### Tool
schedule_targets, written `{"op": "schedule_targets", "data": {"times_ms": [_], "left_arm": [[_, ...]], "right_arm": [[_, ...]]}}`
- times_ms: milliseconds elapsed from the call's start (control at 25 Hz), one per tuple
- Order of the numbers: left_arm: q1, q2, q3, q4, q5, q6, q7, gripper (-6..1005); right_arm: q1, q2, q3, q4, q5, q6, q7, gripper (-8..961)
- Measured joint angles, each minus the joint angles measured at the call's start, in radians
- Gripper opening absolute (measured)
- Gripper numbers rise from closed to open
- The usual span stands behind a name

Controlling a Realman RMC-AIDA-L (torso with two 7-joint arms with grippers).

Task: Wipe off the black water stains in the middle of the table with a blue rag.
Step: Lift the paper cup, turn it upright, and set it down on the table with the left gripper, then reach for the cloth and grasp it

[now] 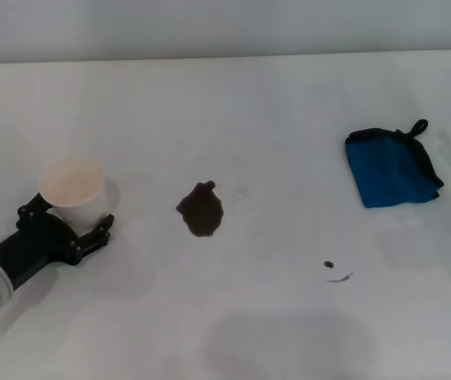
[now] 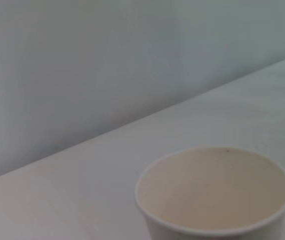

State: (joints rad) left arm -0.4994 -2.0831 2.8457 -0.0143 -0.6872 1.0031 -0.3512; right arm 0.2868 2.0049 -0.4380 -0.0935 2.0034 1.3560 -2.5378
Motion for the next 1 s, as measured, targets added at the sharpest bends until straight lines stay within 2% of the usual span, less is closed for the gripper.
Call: {"op": "schedule_targets", "data": {"times_ms": [360, 1000], "left_arm": [[0.051, 0.003, 0.000, 0.025, -0.036, 0.030, 0.060, 888], [0.199, 0.009, -0.002, 0.002, -0.138, 0.235, 0.067, 889]], "right_arm": [[0.000, 0.000, -0.001, 0.000, 0.000, 0.000, -0.002, 813], [-0.011, 0.000, 0.008, 0.000, 0.006, 0.008, 0.003, 811]]}}
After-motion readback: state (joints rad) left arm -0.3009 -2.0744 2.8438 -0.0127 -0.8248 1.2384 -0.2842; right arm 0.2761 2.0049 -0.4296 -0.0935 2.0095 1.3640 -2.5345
